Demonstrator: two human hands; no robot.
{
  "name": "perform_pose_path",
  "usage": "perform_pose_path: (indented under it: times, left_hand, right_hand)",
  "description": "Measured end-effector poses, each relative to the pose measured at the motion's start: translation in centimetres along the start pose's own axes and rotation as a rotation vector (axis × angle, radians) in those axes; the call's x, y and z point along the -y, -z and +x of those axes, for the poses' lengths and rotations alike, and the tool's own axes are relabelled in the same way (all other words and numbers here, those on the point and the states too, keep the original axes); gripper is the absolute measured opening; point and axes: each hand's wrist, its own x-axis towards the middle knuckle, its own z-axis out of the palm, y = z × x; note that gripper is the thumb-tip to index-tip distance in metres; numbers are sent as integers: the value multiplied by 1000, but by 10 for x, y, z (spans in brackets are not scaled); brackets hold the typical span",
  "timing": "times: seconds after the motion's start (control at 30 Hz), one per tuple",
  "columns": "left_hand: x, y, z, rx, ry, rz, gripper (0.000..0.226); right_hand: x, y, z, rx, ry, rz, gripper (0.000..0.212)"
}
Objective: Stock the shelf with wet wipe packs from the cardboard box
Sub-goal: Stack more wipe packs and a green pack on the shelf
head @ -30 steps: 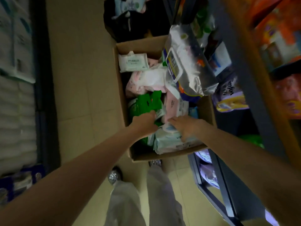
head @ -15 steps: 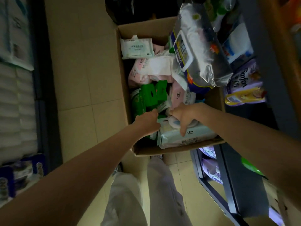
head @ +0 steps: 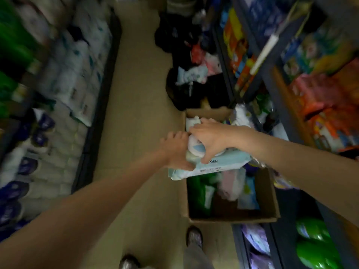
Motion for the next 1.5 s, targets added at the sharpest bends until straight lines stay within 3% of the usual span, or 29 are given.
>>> perform_pose_path:
  times: [0.17, 0.27, 0.33, 0.5, 0.7, 0.83, 1.0, 1.07, 1.1, 1.17, 1.2, 1.23, 1.27, 1.37, 1.43, 1.5]
  left_hand:
    - [85, 126, -103, -422, 112, 288, 93]
    - [143, 190, -187, -761, 119, 539, 91]
    - [177, 225, -248, -902, 130, 700, 85]
    - [239, 291, -396, -1077, 193, 1042, 73]
    - [285, 323, -534, -1113, 304, 1284, 66]
    - [304, 330, -593, -1094, 444, 1376, 65]
    - [320, 341, -636, -1219, 695, 1369, 75]
    - [325, 353, -647, -1328, 767, 1368, 72]
    - [328, 361, -651, -1368, 791, 1373, 70]
    - [333, 379, -657, -1408, 840, 1435, 66]
    - [335, 387, -659, -1399, 877, 1498, 63]
    - [339, 393, -659, -1370, 918, 1571, 61]
    - [343, 398, -659, -1329, 951, 1639, 58]
    - [346, 404, -660, -1177, 998, 1705, 55]
    - [341, 397, -674, -1080, 979, 1581, 66]
    - [332, 377, -698, -1128, 970, 1367, 67]
  right_hand:
    - [95, 131, 12, -459, 58, -93, 82]
    - [169, 201, 18, -744, 149, -143, 89]
    - [217, 243, 20, -891, 229, -109, 95]
    - [313, 320, 31, -1022, 373, 142, 109]
    - [435, 389, 52, -1200, 604, -54, 107]
    - [503, 408, 70, -1455, 695, -130, 107]
    - [562, 426, 81, -1709, 685, 206, 97]
    - [578, 445, 79, -1570, 725, 639, 91]
    - [584, 455, 76, -1361, 772, 936, 86]
    - [599, 477, 64, -605, 953, 1547, 67]
    - [608, 487, 57, -204, 1021, 1717, 56]
    - [617, 497, 49, 76, 1072, 1796, 46]
    - [628, 508, 43, 235, 1108, 1838, 39]
    - [661, 534, 28, 371, 1014, 1906, 33]
    - [684, 543, 38, 310, 972, 1857, 31]
    - [706, 546, 57, 104, 1009, 1726, 48]
